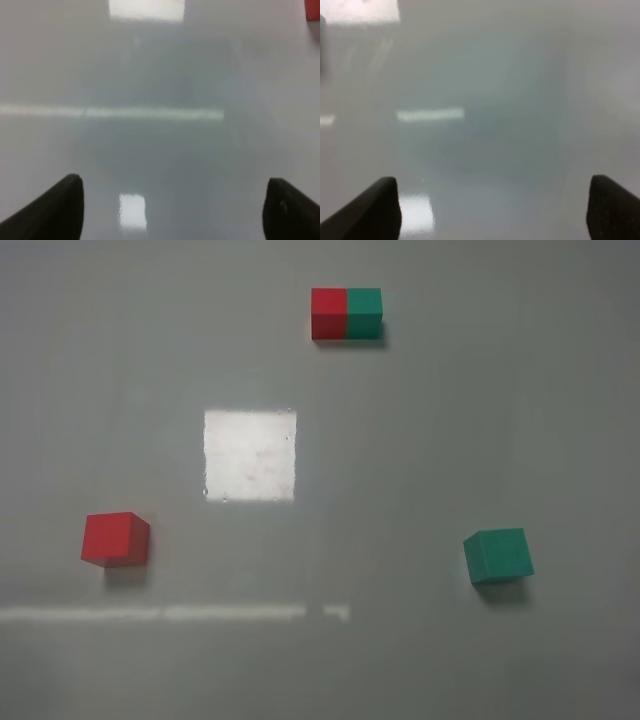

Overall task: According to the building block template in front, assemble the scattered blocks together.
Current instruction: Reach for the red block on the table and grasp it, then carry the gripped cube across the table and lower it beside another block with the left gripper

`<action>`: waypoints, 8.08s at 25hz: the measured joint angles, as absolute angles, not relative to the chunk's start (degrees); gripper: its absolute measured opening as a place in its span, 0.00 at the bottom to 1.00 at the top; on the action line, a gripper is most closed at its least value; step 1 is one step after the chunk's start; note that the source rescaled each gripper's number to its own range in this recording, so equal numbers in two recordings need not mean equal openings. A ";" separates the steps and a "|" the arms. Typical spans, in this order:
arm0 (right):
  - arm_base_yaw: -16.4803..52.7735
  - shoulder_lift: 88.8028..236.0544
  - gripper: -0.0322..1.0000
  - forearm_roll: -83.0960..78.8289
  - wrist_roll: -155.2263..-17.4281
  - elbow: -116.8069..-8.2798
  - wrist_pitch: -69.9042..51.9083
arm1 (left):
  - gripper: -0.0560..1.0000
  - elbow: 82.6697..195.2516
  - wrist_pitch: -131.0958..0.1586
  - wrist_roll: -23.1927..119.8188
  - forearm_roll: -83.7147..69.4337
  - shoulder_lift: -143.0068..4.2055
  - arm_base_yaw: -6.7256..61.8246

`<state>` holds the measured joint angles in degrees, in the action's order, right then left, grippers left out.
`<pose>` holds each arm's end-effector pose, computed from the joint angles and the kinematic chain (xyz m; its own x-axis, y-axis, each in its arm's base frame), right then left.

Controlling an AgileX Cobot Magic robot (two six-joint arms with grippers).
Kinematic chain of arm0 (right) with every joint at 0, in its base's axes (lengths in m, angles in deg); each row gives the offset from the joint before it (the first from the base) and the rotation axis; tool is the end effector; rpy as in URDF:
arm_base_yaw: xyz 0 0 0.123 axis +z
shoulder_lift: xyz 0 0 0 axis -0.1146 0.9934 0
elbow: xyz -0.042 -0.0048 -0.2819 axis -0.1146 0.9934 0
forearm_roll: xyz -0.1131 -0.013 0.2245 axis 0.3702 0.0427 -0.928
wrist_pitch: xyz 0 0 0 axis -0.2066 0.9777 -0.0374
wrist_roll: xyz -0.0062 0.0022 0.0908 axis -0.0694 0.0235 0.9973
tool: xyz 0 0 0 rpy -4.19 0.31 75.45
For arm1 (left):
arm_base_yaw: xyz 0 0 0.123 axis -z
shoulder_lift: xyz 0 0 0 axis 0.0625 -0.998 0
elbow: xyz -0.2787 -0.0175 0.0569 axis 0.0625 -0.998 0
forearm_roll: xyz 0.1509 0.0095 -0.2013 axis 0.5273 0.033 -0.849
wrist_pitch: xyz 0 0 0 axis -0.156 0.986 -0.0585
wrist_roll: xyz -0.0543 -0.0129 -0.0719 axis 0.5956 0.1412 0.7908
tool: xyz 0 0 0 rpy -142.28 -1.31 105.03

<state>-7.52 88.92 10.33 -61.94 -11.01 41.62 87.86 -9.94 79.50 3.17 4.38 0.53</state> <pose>-0.0053 -0.0061 0.2787 -0.4353 -0.0064 -0.9003 0.0724 0.9965 -0.0421 -0.0051 -0.0047 0.2785 -0.4259 -0.0010 -0.9048 -0.0007 1.0000 -0.0008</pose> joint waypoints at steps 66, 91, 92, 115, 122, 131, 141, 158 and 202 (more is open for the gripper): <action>-7.52 88.92 0.87 10.33 -61.75 -11.01 41.62 | 0.59 130.18 -7.17 9.59 -2.37 -53.09 8.87; -7.52 88.92 0.85 10.33 -61.75 -11.01 41.62 | 0.93 131.10 -0.67 23.89 19.22 -64.98 37.00; -7.52 88.92 0.84 10.33 -61.75 -11.01 41.62 | 0.93 130.63 -0.67 23.96 19.50 -64.98 37.32; -7.52 88.92 0.84 10.33 -61.75 -11.01 41.62 | 0.92 125.79 -10.29 26.87 22.57 -68.21 38.00; -7.52 88.92 0.84 10.33 -61.69 -11.01 41.62 | 0.92 125.79 -10.81 26.87 22.70 -69.21 38.00; -7.52 88.92 0.84 10.33 -61.69 -11.01 41.62 | 0.89 125.72 -10.83 26.87 22.87 -70.47 38.00; -7.52 88.92 0.80 10.33 -61.74 -11.01 41.62 | 0.06 125.72 -10.33 27.05 23.03 -71.73 38.00; -7.52 88.92 0.74 10.33 -61.74 -11.01 41.62 | 0.06 129.03 -8.73 30.96 28.73 -69.70 38.00; -7.52 88.92 0.77 10.33 -61.74 -11.01 41.62 | 0.06 157.49 -4.41 39.01 33.16 -91.50 47.64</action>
